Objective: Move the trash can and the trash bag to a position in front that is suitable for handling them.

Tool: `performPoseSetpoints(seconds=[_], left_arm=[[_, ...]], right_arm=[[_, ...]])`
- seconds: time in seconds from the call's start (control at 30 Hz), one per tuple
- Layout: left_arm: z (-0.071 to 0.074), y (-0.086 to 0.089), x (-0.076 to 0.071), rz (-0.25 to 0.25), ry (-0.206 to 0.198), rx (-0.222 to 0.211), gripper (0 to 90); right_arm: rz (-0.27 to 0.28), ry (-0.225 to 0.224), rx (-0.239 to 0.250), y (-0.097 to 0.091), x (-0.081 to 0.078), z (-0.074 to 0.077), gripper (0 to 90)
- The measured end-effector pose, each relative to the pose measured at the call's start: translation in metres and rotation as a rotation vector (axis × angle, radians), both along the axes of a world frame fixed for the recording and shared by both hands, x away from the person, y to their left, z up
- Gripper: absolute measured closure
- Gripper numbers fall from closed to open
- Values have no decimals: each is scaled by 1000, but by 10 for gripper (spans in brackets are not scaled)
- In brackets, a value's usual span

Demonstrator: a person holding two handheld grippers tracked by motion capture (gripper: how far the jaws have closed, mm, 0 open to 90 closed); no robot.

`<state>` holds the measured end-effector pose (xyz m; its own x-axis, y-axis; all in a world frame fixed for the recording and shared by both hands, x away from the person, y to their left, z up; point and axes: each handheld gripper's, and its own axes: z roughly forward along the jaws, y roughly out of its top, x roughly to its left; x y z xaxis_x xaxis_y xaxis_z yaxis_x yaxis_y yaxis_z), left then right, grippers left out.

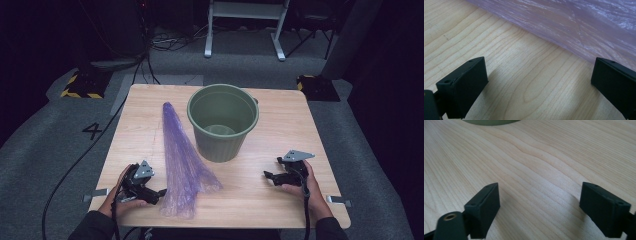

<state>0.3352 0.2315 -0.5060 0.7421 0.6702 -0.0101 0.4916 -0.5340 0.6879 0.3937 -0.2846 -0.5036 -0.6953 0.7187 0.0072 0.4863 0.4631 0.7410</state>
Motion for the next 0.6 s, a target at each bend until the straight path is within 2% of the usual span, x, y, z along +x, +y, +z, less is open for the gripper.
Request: performPoseSetpoints(seconds=[0.27,0.43,0.47,0.53,0.6], left_arm=[[0,0,0,-4,-1,1,3],[0,0,0,-3,0,0,3],[0,0,0,-4,-1,1,3],[0,0,0,-4,-1,1,3],[0,0,0,-4,-1,1,3]], right_arm=[[-1,-14,29,-2,0,3,160],[14,-47,53,0,-2,14,171],[24,-68,73,1,-3,21,177],[29,-75,75,2,-4,23,184],[39,-107,85,6,-5,34,190]])
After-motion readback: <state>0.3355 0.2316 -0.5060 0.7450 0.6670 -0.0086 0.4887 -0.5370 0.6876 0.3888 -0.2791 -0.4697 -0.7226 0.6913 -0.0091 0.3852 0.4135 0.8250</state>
